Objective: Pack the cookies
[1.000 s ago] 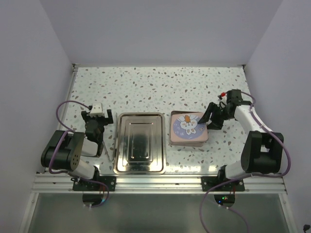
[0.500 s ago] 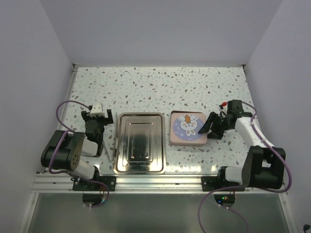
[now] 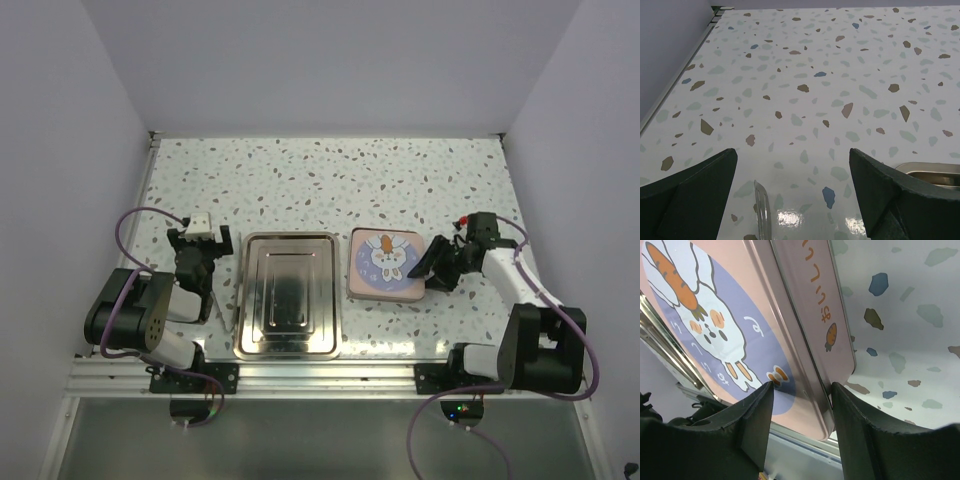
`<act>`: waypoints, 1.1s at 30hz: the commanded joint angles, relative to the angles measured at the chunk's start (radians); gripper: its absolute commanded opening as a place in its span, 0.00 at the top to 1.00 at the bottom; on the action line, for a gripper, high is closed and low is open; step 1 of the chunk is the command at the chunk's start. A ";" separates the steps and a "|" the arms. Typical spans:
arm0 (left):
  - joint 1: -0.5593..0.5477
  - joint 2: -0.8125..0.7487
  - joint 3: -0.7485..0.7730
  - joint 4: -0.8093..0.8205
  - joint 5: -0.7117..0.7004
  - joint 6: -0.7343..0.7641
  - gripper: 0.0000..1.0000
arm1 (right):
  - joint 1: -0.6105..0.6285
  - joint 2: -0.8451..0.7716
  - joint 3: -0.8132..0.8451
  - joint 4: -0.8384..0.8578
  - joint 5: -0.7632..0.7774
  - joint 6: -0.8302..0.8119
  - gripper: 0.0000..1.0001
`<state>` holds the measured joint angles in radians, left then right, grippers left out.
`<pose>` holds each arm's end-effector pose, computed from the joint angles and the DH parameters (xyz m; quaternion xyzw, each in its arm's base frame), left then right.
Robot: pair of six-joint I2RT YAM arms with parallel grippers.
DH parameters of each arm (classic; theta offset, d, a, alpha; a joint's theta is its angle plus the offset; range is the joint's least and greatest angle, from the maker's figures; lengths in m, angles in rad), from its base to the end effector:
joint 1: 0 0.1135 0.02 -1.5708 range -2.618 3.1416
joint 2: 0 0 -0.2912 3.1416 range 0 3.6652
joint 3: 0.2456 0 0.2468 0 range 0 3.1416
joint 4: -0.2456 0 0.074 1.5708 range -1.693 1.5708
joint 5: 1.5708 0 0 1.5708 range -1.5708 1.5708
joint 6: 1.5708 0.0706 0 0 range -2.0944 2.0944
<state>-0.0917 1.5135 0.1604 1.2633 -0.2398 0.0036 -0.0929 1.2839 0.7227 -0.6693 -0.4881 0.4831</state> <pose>0.2561 -0.0067 0.1707 -0.0457 0.7358 0.0587 0.6731 0.2199 0.0128 0.1877 0.2324 0.9286 0.2655 0.1150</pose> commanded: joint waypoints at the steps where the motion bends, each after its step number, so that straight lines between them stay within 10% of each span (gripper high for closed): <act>1: 0.006 -0.001 -0.001 0.111 -0.015 0.010 0.00 | -0.002 0.014 0.009 0.054 0.002 0.025 0.47; 33: 0.006 -0.001 0.001 0.113 -0.015 0.010 0.00 | 0.009 0.137 0.141 0.074 -0.027 0.045 0.48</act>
<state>-0.0917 1.5135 0.1604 1.2633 -0.2398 0.0036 -0.0906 1.4158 0.8192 -0.6117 -0.4900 0.5236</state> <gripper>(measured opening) 0.997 0.521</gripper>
